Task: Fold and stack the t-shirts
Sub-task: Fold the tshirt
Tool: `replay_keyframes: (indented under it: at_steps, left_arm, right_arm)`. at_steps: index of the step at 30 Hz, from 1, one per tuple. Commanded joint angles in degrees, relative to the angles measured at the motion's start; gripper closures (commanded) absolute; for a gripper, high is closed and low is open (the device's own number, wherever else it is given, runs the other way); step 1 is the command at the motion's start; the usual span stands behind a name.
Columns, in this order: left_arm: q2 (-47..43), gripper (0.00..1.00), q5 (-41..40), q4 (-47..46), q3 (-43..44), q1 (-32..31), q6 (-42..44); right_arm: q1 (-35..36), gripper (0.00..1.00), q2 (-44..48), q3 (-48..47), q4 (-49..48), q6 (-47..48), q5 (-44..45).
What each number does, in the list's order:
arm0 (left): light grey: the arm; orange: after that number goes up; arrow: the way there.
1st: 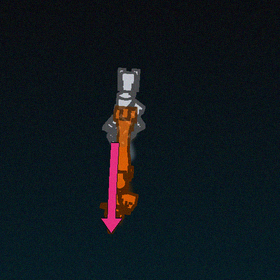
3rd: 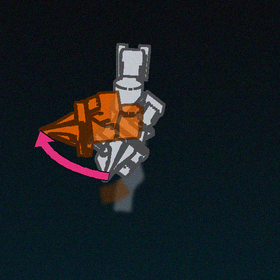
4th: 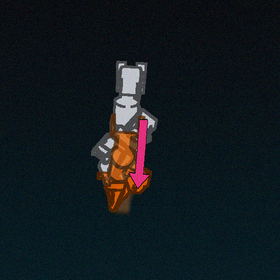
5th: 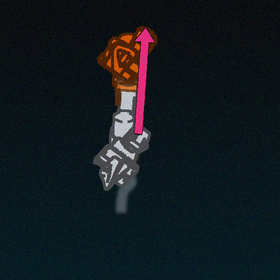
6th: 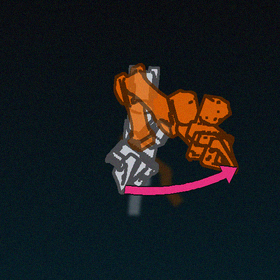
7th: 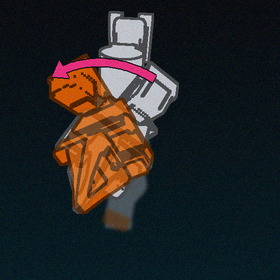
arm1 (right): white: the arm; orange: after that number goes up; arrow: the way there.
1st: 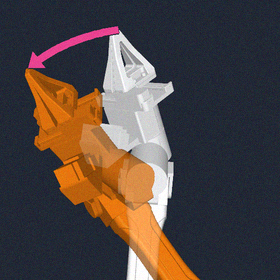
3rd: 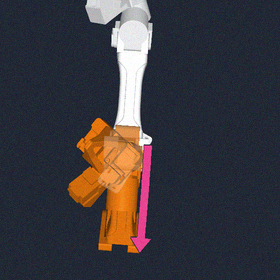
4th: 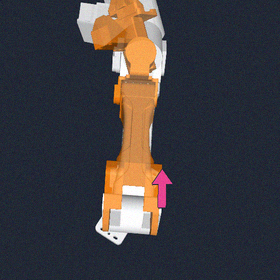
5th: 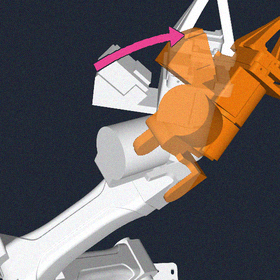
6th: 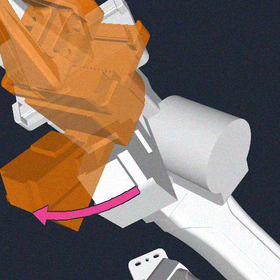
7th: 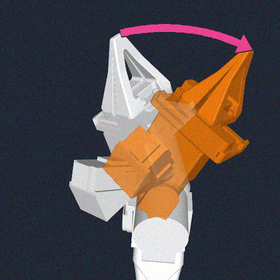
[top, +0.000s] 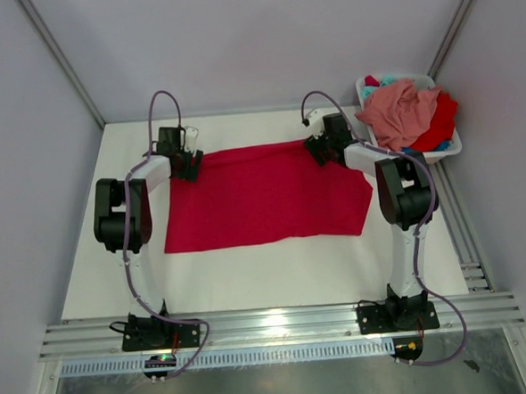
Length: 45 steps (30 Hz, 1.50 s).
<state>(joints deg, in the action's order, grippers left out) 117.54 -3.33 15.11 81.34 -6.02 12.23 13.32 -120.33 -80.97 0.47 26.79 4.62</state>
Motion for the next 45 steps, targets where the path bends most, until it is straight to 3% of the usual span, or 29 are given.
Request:
replay_keyframes:
  at_steps: [1, 9, 23, 45]
  left_arm:
    - [-1.7, 0.23, 1.7, -0.4, 2.2, 0.0, -1.2]
    - [-2.7, 0.25, 1.9, 0.1, 1.8, 0.0, -0.9]
    - [-3.3, 0.29, 2.4, -0.3, 1.4, 0.0, -1.2]
    - [-3.3, 0.31, 2.8, -1.8, -0.3, 0.0, -0.6]
  right_arm:
    - [0.9, 0.22, 0.2, -3.2, -3.2, -0.3, 4.0]
    - [1.0, 0.22, -1.0, -5.2, -1.9, 0.6, 11.6]
    - [1.1, 0.22, -2.3, -10.1, 13.7, -2.7, 11.5]
    - [1.2, 0.21, -9.5, -22.5, 21.1, -11.7, 17.1]
